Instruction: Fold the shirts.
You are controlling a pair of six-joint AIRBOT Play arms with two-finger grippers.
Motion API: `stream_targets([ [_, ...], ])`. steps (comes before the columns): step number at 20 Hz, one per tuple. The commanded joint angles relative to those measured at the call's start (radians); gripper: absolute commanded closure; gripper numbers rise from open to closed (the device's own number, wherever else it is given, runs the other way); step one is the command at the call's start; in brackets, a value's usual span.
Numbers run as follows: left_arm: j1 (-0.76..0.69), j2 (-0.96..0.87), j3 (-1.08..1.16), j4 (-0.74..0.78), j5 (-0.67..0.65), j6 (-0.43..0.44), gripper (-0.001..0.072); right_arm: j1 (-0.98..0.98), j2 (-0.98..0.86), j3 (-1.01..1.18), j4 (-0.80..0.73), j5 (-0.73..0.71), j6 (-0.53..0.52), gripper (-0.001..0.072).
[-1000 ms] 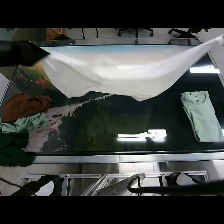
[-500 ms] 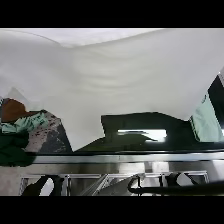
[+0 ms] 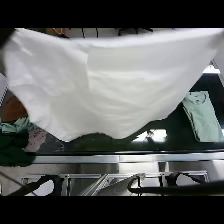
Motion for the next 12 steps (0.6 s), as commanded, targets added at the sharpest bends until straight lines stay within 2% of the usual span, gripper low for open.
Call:
stream_targets([
  [1,-0.095,-0.322,-0.001,0.117,0.140,-0.013,0.0692,0.163,-0.248,-0.091,-0.176,-0.138,-0.008,0.0686],
  [4,-0.068,-0.537,0.106,0.042,0.091,-0.066,0.0692,0.190,-0.442,-0.063,-0.100,-0.164,-0.026,0.0686],
  [6,-0.054,-0.563,0.078,-0.030,0.101,-0.064,0.0692,0.192,-0.492,-0.058,-0.068,-0.164,-0.037,0.0686],
  [10,-0.048,-0.564,-0.031,-0.008,0.148,-0.060,0.0692,0.196,-0.528,-0.058,-0.102,-0.172,-0.039,0.0685],
  [11,-0.048,-0.564,-0.058,-0.008,0.156,-0.061,0.0692,0.196,-0.535,-0.058,-0.127,-0.171,-0.038,0.0633],
  [12,-0.047,-0.564,-0.084,-0.008,0.150,-0.061,0.0682,0.195,-0.540,-0.058,-0.143,-0.163,-0.037,0.0458],
])
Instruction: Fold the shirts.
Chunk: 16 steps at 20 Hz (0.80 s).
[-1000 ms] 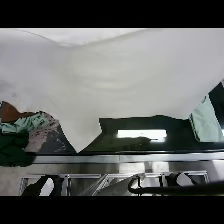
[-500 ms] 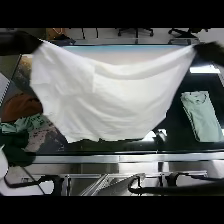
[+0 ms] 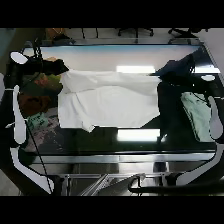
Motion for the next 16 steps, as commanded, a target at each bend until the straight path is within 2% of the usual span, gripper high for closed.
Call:
stream_targets([
  [1,0.011,-0.016,-0.070,-0.005,-0.023,-0.002,0.0467,-0.002,-0.032,0.000,-0.064,0.027,0.002,0.0391],
  [2,0.024,-0.015,-0.068,-0.005,-0.082,-0.014,0.0078,-0.016,-0.023,0.000,-0.086,0.074,0.005,0.0390],
  [3,0.050,-0.012,-0.059,-0.004,-0.166,-0.048,0.0008,-0.038,-0.007,0.000,-0.126,0.135,0.018,0.0383],
  [6,0.123,0.005,-0.068,0.017,-0.414,-0.057,0.0008,-0.100,0.040,-0.009,-0.353,0.280,0.161,0.0382],
  [7,0.142,0.031,-0.119,0.034,-0.441,-0.057,0.0008,-0.112,0.056,-0.033,-0.415,0.317,0.195,0.0383],
  [9,0.175,0.112,-0.283,0.103,-0.407,-0.051,0.0009,-0.127,0.091,-0.120,-0.449,0.336,0.199,0.0381],
  [10,0.187,0.151,-0.365,0.136,-0.373,-0.042,0.0009,-0.128,0.109,-0.169,-0.449,0.335,0.199,0.0349],
  [11,0.202,0.187,-0.444,0.156,-0.337,-0.032,0.0008,-0.127,0.124,-0.216,-0.452,0.335,0.199,0.0234],
  [12,0.217,0.219,-0.523,0.167,-0.294,-0.025,0.0008,-0.122,0.132,-0.259,-0.451,0.335,0.199,0.0203],
  [16,0.254,0.262,-0.742,0.161,-0.163,-0.018,0.0009,-0.066,0.134,-0.380,-0.452,0.286,0.183,0.0203],
])
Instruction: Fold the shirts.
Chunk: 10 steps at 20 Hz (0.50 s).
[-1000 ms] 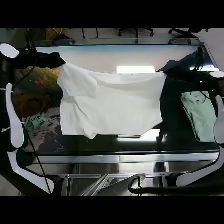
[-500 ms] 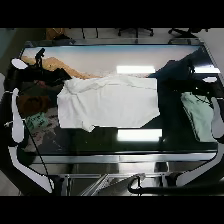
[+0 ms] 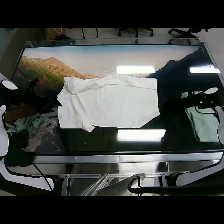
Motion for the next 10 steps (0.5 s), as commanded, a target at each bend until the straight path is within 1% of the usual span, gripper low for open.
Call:
stream_targets([
  [1,0.026,0.037,-0.187,0.018,0.122,0.013,0.0009,0.051,0.010,-0.102,-0.018,-0.039,-0.005,0.0203],
  [2,0.020,0.037,-0.217,0.016,0.159,0.024,0.0009,0.076,0.010,-0.111,-0.018,-0.044,-0.012,0.0204],
  [3,0.009,0.037,-0.237,0.015,0.196,0.030,0.0030,0.099,0.010,-0.112,-0.018,-0.045,-0.013,0.0205],
  [4,-0.003,0.037,-0.249,0.014,0.220,0.036,0.0078,0.121,0.010,-0.112,-0.010,-0.051,-0.014,0.0205],
  [6,-0.030,0.037,-0.265,0.015,0.262,0.043,0.0082,0.163,0.010,-0.112,0.013,-0.074,-0.021,0.0205],
  [7,-0.040,0.037,-0.270,0.019,0.287,0.043,0.0206,0.179,0.010,-0.112,0.022,-0.093,-0.021,0.0205],
  [9,-0.051,0.024,-0.253,0.019,0.304,0.043,0.0558,0.206,0.010,-0.112,0.030,-0.120,-0.024,0.0206],
  [10,-0.051,0.019,-0.240,0.019,0.300,0.043,0.0692,0.217,0.010,-0.112,0.034,-0.117,-0.024,0.0206],
])
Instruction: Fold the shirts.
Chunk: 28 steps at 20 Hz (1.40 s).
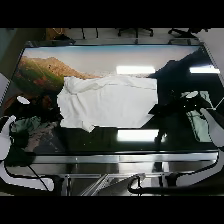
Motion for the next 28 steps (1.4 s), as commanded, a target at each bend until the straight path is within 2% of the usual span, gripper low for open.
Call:
stream_targets([
  [1,-0.014,-0.010,0.020,0.003,0.042,0.003,0.0691,0.049,-0.001,-0.005,0.012,-0.019,-0.004,0.0208],
  [2,-0.014,-0.008,0.038,0.004,0.028,0.003,0.0691,0.051,-0.001,-0.005,0.016,0.006,-0.004,0.0212],
  [3,-0.014,-0.003,0.059,0.004,0.006,0.003,0.0691,0.053,-0.001,-0.005,0.024,0.032,-0.006,0.0348],
  [4,-0.013,0.004,0.082,0.004,-0.021,0.003,0.0691,0.053,0.002,-0.005,0.027,0.053,-0.011,0.0528],
  [5,-0.014,0.016,0.100,0.003,-0.042,0.003,0.0691,0.052,0.008,-0.005,0.027,0.067,-0.008,0.0645],
  [6,-0.014,0.037,0.119,0.003,-0.064,0.002,0.0692,0.052,0.025,-0.004,0.027,0.080,-0.003,0.0685],
  [10,-0.014,0.200,0.195,-0.007,-0.188,0.002,0.0692,-0.005,0.183,0.047,0.036,0.180,0.020,0.0686],
  [13,-0.014,0.407,0.296,-0.088,-0.253,0.002,0.0692,-0.120,0.370,0.157,0.190,0.215,0.015,0.0686],
  [16,-0.014,0.642,0.458,-0.127,-0.224,0.002,0.0692,-0.265,0.554,0.319,0.377,0.213,-0.005,0.0686],
  [19,0.006,0.830,0.639,-0.127,-0.136,0.002,0.0692,-0.348,0.666,0.493,0.428,0.196,0.005,0.0686],
  [21,0.062,0.919,0.745,-0.098,-0.111,0.002,0.0693,-0.342,0.703,0.604,0.428,0.181,0.025,0.0686],
  [24,0.144,0.995,0.846,0.083,-0.139,-0.002,0.0693,-0.322,0.712,0.716,0.409,0.197,0.103,0.0685],
  [26,0.142,0.994,0.848,0.116,-0.185,-0.002,0.0692,-0.323,0.701,0.712,0.385,0.225,0.133,0.0685],
  [28,0.082,0.962,0.776,0.106,-0.199,0.010,0.0693,-0.323,0.668,0.660,0.380,0.238,0.138,0.0685],
])
